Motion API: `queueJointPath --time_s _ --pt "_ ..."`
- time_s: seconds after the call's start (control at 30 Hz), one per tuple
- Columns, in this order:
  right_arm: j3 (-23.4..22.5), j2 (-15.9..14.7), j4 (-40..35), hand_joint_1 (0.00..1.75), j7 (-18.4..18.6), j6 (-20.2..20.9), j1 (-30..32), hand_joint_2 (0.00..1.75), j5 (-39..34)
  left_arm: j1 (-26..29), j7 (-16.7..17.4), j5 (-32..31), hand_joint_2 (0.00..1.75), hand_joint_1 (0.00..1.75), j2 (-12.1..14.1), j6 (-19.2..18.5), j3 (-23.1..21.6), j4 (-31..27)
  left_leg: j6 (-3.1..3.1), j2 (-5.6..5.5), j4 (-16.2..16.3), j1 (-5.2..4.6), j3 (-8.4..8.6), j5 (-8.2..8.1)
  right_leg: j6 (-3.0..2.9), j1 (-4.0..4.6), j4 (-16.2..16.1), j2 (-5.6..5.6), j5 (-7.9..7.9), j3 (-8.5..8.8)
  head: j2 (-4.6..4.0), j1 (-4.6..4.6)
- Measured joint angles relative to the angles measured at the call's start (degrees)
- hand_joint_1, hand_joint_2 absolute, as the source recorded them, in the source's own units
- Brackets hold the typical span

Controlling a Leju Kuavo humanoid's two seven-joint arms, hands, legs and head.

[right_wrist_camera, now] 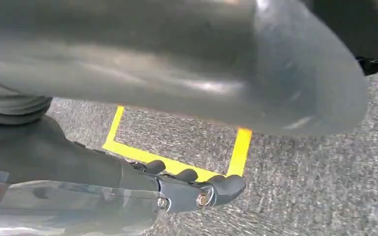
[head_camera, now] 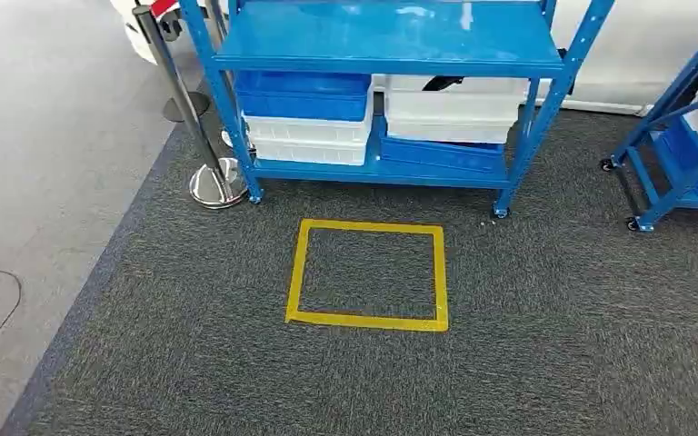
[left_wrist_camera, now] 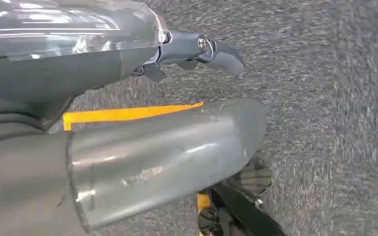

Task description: Take the parts from the cabinet and place them on the table.

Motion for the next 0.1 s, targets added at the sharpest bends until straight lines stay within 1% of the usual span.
queueJointPath --time_s 0.03,0.07,0.1 --pt "0.0 0.0 0.1 0.0 -0.1 0.0 0.0 0.0 0.0 -0.1 -0.1 0.0 0.0 0.0 0.0 -0.1 0.0 0.0 0.45 2.37 -4.8 -0.2 2.68 1.8 0.21 0.09 0.0 -0.6 -0.17 0.29 0.0 -0.02" --pt "0.0 0.0 0.1 0.0 -0.2 -0.2 0.0 0.0 0.0 -0.3 -0.2 -0.1 0.0 0.0 0.0 -0.2 0.1 0.0 0.96 4.27 -6.5 -0.85 3.34 1.06 0.57 0.54 0.1 -1.21 -0.43 0.4 0.0 -0.02" --pt "0.0 0.0 0.2 0.0 -0.4 -0.4 -0.1 0.0 0.0 -0.4 -0.4 -0.2 0.0 0.0 0.0 -0.3 0.2 0.0 1.44 3.25 -6.6 -0.86 3.09 1.39 0.88 0.52 0.1 -1.74 -0.53 0.58 0.0 0.2"
